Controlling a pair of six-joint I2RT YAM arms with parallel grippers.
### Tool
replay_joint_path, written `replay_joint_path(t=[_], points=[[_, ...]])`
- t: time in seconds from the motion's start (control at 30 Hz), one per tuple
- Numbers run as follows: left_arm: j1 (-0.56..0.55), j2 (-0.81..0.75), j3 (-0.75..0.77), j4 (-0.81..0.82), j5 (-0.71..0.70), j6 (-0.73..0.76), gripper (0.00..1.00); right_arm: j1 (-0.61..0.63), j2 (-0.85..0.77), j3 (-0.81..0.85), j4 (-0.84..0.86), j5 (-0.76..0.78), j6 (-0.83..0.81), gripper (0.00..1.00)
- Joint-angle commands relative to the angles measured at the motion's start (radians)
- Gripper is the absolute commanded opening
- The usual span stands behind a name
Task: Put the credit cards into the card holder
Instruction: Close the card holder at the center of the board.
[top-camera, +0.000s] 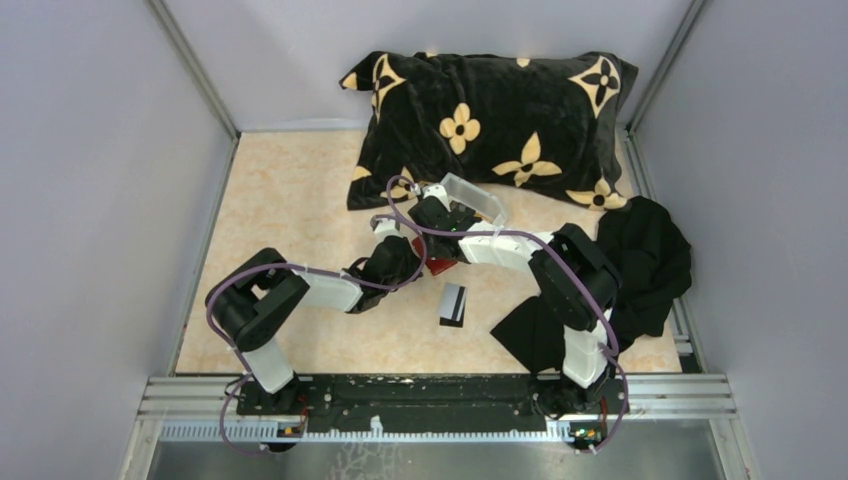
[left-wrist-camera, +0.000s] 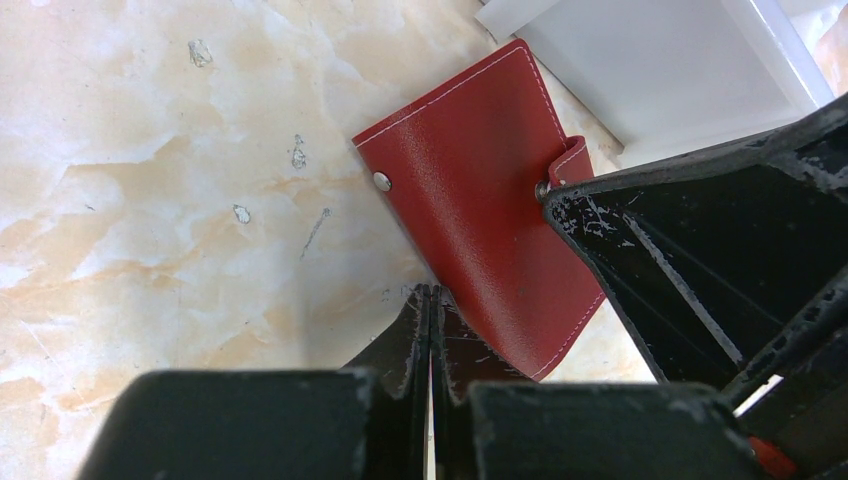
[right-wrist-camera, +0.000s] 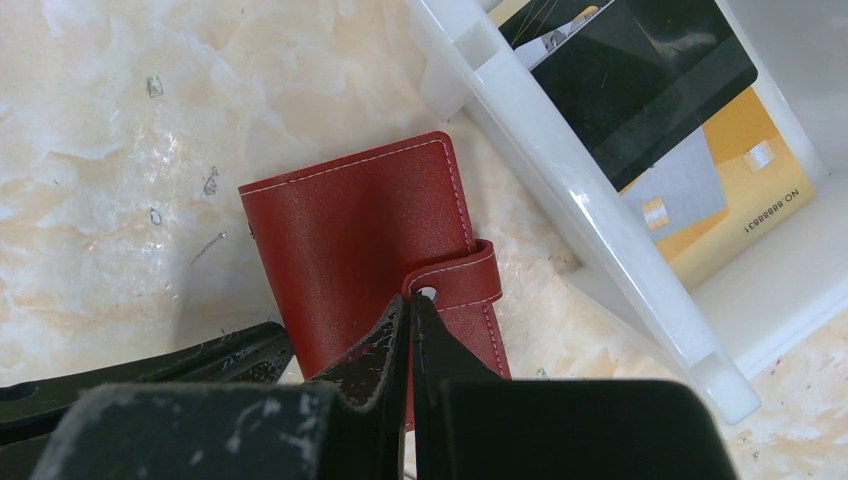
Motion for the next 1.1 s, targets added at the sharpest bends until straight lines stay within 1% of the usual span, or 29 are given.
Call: replay_joint_path(t=[0.0, 0.67, 0.77, 1.07], points=[[-0.006, 0.042, -0.001, -0.071, 0.018, 0.013, 0.0, -0.003, -0.025, 0.045, 0.022, -0.011, -0.003, 0.01], [-0.006, 0.037, -0.009, -0.073, 0.012, 0.009, 0.0, -0.003, -0.095, 0.028, 0.039, 0.012, 0.004, 0.01], [-0.006, 0.039, -0.01, -0.069, 0.014, 0.008, 0.0, -0.006, -0.073, 0.048, 0.019, 0.0, 0.001, 0.01], [-0.006, 0.04, -0.005, -0.069, 0.017, 0.009, 0.0, -0.006, -0.035, 0.051, 0.028, -0.031, 0.004, 0.0]])
